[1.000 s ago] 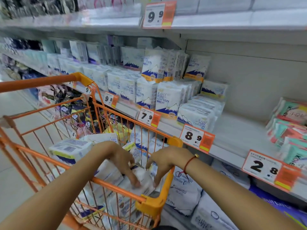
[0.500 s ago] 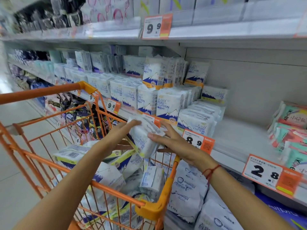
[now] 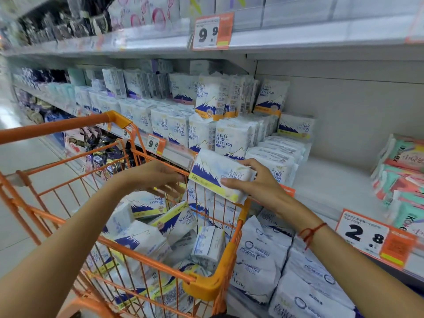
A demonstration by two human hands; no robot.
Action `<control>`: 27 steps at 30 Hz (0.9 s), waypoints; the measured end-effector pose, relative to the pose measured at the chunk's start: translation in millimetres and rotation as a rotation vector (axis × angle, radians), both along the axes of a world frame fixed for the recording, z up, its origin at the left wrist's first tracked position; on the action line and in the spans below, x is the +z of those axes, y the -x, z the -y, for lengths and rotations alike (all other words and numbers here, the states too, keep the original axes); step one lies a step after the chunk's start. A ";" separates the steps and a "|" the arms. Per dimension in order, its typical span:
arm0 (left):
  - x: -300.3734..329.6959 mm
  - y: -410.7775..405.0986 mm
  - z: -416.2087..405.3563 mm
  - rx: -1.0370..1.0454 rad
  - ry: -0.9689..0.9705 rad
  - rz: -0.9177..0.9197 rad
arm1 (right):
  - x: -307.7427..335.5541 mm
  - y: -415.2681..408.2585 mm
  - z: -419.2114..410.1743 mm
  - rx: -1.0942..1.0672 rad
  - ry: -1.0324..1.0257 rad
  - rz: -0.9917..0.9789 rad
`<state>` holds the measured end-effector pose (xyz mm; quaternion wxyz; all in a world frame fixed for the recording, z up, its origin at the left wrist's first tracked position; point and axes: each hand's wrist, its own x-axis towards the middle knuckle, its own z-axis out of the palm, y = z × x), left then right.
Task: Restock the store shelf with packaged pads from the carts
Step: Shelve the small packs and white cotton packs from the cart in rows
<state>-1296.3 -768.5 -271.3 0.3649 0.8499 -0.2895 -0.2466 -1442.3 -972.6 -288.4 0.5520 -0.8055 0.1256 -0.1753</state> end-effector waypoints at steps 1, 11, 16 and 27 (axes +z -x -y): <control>-6.2 -7.0 1.4 -0.020 -0.180 0.062 | -0.2 2.7 1.8 0.002 0.018 0.000; -78.1 -4.8 45.9 -0.134 -1.058 0.339 | -5.4 6.2 13.5 -0.011 -0.274 -0.078; -82.2 -6.8 38.2 -0.075 -0.867 0.216 | 4.8 9.5 15.3 0.066 -0.458 -0.129; 1.1 -2.1 3.7 0.242 0.001 0.080 | 25.2 22.8 31.9 0.071 -0.426 -0.051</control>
